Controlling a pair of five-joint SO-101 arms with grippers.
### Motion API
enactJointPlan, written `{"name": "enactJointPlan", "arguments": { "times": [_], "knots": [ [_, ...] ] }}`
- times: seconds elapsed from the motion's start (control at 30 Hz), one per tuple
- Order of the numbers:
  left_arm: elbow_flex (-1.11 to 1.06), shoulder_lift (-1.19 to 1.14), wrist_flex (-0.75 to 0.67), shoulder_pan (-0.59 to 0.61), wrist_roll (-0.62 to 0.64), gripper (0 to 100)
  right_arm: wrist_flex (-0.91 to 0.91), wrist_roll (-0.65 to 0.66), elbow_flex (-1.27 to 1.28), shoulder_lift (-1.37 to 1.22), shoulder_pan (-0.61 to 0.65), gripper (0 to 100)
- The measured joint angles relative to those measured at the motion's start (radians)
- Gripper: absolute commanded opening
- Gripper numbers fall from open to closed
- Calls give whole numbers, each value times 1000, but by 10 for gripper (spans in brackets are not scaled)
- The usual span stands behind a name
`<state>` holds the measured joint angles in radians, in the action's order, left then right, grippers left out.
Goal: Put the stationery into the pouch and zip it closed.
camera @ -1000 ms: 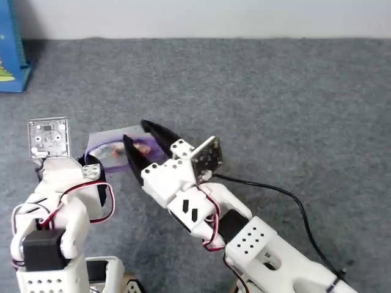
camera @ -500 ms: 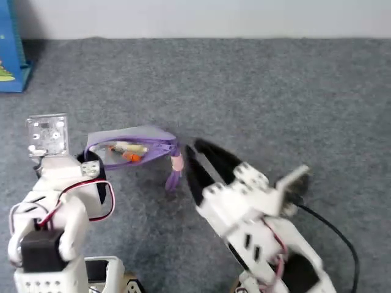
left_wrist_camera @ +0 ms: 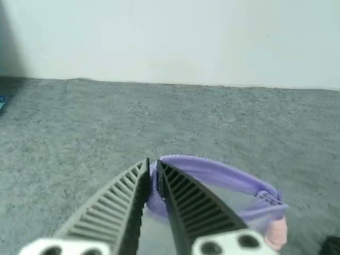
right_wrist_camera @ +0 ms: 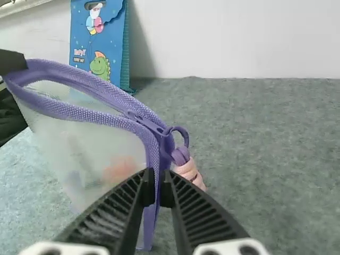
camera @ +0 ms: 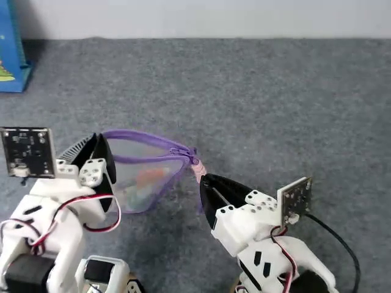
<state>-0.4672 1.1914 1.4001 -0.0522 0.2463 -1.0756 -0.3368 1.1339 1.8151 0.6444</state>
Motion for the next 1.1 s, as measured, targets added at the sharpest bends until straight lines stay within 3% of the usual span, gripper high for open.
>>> {"name": "enactJointPlan", "arguments": {
  "times": [0.13, 0.33, 0.8, 1.1],
  "knots": [
    [-44, 2, -35, 44, -6, 12, 0, -3, 0, 0, 2, 48],
    [-68, 3, -44, 55, -12, 12, 0, 2, 0, 0, 3, 242],
    [-80, 5, -46, 55, -37, 12, 129, 132, 222, -29, 75, 195],
    [-80, 5, -46, 55, -37, 12, 229, 133, 163, -279, 94, 191]
  ]
}}
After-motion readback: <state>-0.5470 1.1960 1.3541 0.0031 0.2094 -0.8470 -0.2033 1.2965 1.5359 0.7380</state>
